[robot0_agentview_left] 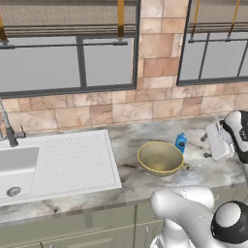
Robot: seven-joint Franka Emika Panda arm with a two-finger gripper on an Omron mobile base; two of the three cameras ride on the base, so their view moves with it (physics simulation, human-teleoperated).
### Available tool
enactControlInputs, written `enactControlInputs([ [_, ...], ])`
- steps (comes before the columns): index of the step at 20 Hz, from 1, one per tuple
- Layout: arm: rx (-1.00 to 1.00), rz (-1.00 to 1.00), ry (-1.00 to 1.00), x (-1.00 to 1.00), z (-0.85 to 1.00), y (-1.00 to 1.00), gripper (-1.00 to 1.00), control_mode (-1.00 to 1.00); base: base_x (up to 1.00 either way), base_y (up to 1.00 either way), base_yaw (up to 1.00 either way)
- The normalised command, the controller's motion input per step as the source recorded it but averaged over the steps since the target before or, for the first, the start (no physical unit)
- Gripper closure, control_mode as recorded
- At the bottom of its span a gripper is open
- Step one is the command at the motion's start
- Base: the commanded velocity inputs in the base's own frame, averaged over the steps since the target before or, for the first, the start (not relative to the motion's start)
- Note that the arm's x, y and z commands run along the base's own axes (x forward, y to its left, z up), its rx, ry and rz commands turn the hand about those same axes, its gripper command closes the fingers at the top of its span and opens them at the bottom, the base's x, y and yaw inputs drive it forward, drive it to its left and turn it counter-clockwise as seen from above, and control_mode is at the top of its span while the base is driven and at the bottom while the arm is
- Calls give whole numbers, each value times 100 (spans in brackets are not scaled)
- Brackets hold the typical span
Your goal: Gather the eggs and milk located in the vicinity of the sink area and place them right next to the bowl.
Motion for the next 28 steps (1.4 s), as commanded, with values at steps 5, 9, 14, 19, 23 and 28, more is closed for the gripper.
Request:
enactControlInputs([
  [5,-12,0,-24,-24,28,52,-100,-100,0,0,0],
  [9,-15,0,-12,0,5,66,-100,-100,0,0,0],
  [14,-4,0,-4,0,0,26,-100,100,0,0,0],
  [19,0,0,0,0,0,0,-100,100,-48,-4,0],
  [23,0,0,0,0,0,0,-100,100,-99,-19,0],
  [28,0,0,0,0,0,0,-100,100,-76,-2,0],
])
